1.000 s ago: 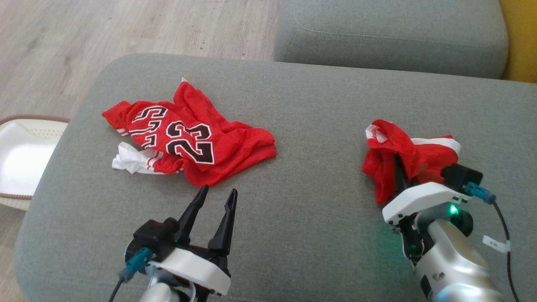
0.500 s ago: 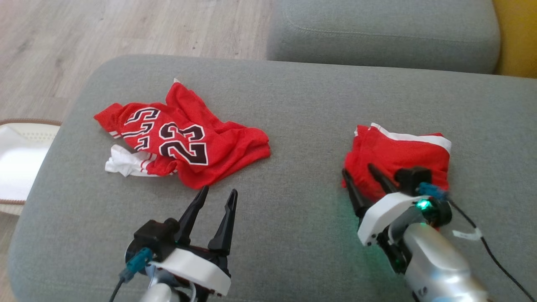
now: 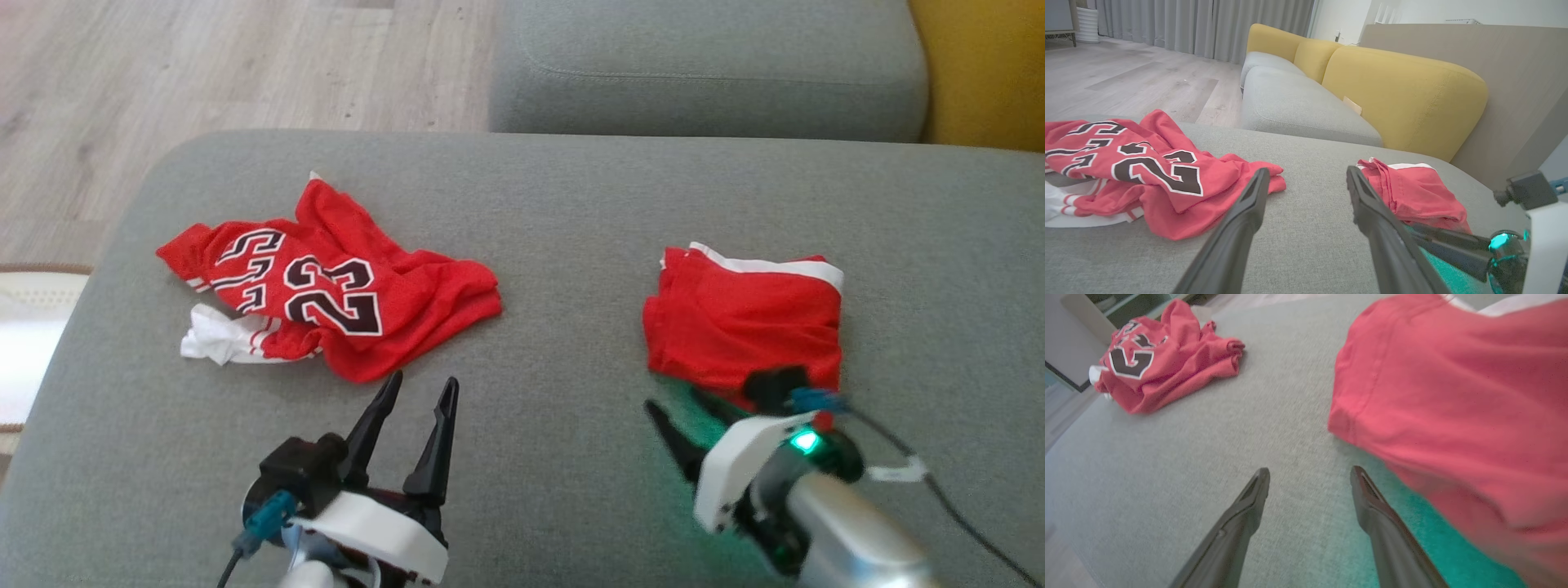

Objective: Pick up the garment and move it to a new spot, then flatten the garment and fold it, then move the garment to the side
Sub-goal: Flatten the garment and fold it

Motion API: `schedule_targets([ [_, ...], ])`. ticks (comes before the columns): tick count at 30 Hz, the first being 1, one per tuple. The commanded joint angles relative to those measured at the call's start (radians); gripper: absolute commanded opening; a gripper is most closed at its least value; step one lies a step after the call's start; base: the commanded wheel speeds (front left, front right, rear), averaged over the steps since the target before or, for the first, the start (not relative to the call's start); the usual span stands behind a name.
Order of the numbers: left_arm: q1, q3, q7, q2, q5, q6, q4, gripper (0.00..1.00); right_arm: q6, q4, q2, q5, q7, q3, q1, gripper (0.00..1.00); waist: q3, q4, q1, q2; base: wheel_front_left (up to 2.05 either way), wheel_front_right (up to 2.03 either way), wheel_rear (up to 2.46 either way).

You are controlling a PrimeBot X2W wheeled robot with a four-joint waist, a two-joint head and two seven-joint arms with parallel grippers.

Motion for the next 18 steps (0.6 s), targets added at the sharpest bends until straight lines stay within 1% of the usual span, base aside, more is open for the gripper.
schedule_targets([
  [1,-0.028,0.032,-0.008,0.000,-0.005,0.003,-0.036,1.00,-0.001,-0.043,-0.019,0.016,-0.015,0.001,-0.015,1.00,-0.002,-0.006,0.0000,0.0000,0.00,0.00,0.00],
  [3,-0.028,0.037,-0.008,0.000,-0.004,0.004,-0.039,1.00,-0.001,-0.079,-0.046,0.038,-0.041,-0.026,-0.010,1.00,-0.003,-0.017,0.0000,0.0000,0.00,0.00,0.00],
  [6,-0.031,0.051,-0.008,0.000,-0.003,0.005,-0.057,1.00,-0.001,-0.124,-0.074,0.055,-0.094,-0.093,0.005,1.00,-0.004,-0.033,0.0000,0.0000,0.00,0.00,0.00],
  [10,-0.031,0.071,-0.008,0.000,-0.001,0.006,-0.091,1.00,-0.001,-0.173,-0.082,0.037,-0.162,-0.197,0.043,1.00,-0.001,-0.060,0.0000,0.0000,0.00,0.00,0.00],
  [13,-0.031,0.085,-0.008,0.000,0.003,0.008,-0.117,1.00,-0.001,-0.199,-0.065,-0.005,-0.205,-0.305,0.075,1.00,0.002,-0.085,0.0000,0.0000,0.00,0.00,0.00],
  [15,-0.031,0.093,-0.008,0.000,0.004,0.011,-0.136,1.00,-0.001,-0.221,-0.042,-0.053,-0.225,-0.387,0.097,1.00,0.005,-0.100,0.0000,0.0000,0.00,0.00,0.00],
  [17,-0.032,0.103,-0.008,0.000,0.004,0.017,-0.155,1.00,-0.001,-0.244,-0.010,-0.109,-0.236,-0.477,0.122,1.00,0.009,-0.115,0.0000,0.0000,0.00,0.00,0.00],
  [18,-0.032,0.110,-0.008,0.000,0.003,0.024,-0.169,1.00,-0.001,-0.272,0.025,-0.171,-0.240,-0.542,0.148,1.00,0.013,-0.126,0.0000,0.0000,0.00,0.00,0.00],
])
